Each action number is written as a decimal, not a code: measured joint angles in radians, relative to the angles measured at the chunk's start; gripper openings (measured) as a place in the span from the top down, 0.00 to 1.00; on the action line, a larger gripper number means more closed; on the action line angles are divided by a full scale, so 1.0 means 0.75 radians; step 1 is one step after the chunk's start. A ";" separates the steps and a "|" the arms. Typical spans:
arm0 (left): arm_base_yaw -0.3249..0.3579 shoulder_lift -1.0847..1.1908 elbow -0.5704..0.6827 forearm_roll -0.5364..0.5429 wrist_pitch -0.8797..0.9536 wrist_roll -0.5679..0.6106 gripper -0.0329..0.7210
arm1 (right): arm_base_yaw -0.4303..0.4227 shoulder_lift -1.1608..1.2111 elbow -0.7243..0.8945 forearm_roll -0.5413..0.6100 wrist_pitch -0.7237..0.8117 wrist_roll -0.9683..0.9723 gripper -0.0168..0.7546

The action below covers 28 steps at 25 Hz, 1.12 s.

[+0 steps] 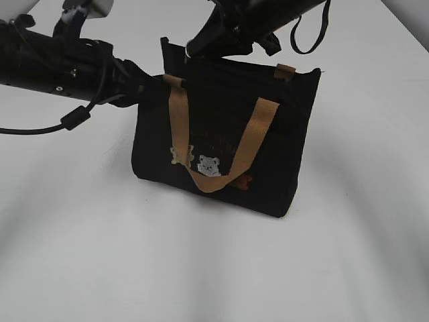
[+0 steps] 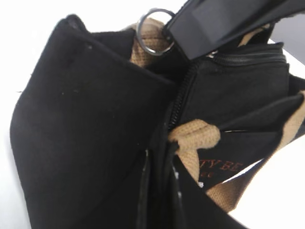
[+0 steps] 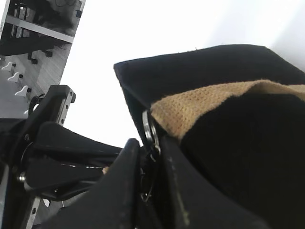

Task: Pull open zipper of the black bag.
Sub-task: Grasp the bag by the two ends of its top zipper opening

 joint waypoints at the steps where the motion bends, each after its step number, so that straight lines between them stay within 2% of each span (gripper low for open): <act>1: 0.000 0.000 -0.001 0.000 -0.002 -0.001 0.91 | 0.000 0.000 0.000 0.007 -0.003 0.000 0.86; 5: 0.002 0.000 -0.002 -0.005 -0.007 -0.001 0.91 | 0.000 0.000 0.000 0.032 -0.012 -0.008 0.85; 8: 0.024 0.013 0.027 0.088 -0.065 -0.006 0.91 | -0.030 -0.027 -0.019 0.114 -0.127 -0.009 0.74; 9: 0.034 0.015 0.027 0.093 -0.076 -0.013 0.91 | -0.043 -0.043 -0.029 0.134 -0.162 -0.006 0.74; 10: 0.036 0.012 0.027 0.098 -0.080 -0.016 0.91 | -0.053 -0.052 -0.034 0.145 -0.182 -0.005 0.78; 13: 0.033 0.012 0.027 0.107 -0.082 -0.016 0.91 | -0.048 -0.053 -0.035 0.151 -0.182 -0.005 0.97; 19: 0.033 0.012 0.027 0.110 -0.082 -0.017 0.91 | -0.005 -0.016 -0.035 0.114 -0.123 -0.008 0.97; 21: 0.033 0.012 0.027 0.110 -0.082 -0.017 0.91 | 0.016 0.010 -0.035 0.110 -0.079 0.005 0.85; 24: 0.033 0.012 0.027 0.114 -0.082 -0.017 0.91 | 0.031 0.040 -0.035 0.088 -0.004 0.076 0.59; 28: 0.033 0.012 0.027 0.115 -0.080 -0.017 0.91 | 0.034 0.041 -0.035 0.037 0.050 0.171 0.50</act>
